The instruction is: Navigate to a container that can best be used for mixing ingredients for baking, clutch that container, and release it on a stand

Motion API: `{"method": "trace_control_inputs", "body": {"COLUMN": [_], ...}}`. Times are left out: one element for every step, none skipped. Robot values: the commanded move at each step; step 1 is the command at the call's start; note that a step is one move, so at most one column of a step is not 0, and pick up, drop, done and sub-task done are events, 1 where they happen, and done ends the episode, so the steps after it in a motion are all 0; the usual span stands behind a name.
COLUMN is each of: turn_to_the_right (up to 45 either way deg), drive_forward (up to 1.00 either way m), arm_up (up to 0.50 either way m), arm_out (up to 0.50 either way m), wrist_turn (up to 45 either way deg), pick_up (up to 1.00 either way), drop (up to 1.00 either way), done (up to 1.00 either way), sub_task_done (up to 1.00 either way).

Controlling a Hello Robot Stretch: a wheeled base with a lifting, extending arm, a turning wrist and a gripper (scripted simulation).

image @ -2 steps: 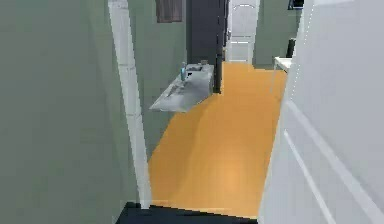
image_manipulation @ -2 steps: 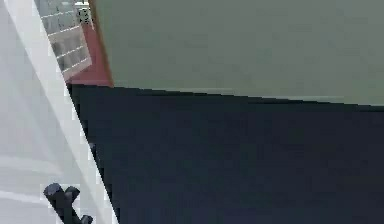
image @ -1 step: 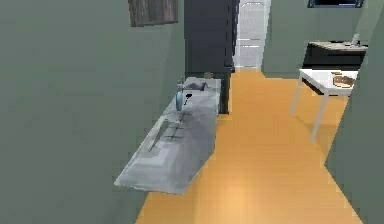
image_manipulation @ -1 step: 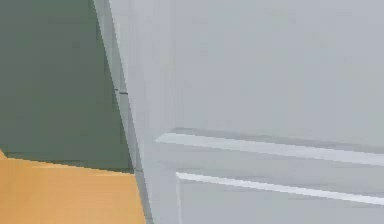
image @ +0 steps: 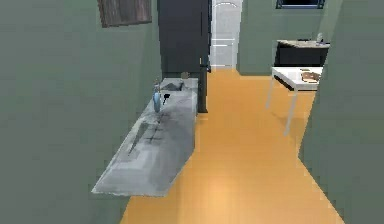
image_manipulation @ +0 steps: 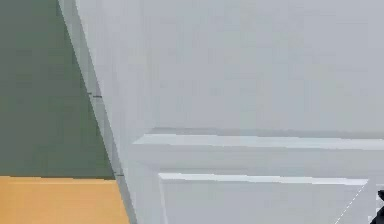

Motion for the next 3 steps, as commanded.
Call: {"method": "trace_control_inputs", "body": {"turn_to_the_right": [0.0, 30.0, 0.0], "drive_forward": [0.35, 0.0, 1.0], "arm_up": [0.0, 0.0, 0.0], "arm_out": [0.0, 0.0, 0.0], "wrist_turn": [0.0, 0.0, 0.0], "pick_up": [0.0, 0.0, 0.0], "drop": [0.0, 0.0, 0.0], "done": [0.0, 0.0, 0.0], "sub_task_done": [0.0, 0.0, 0.0]}}
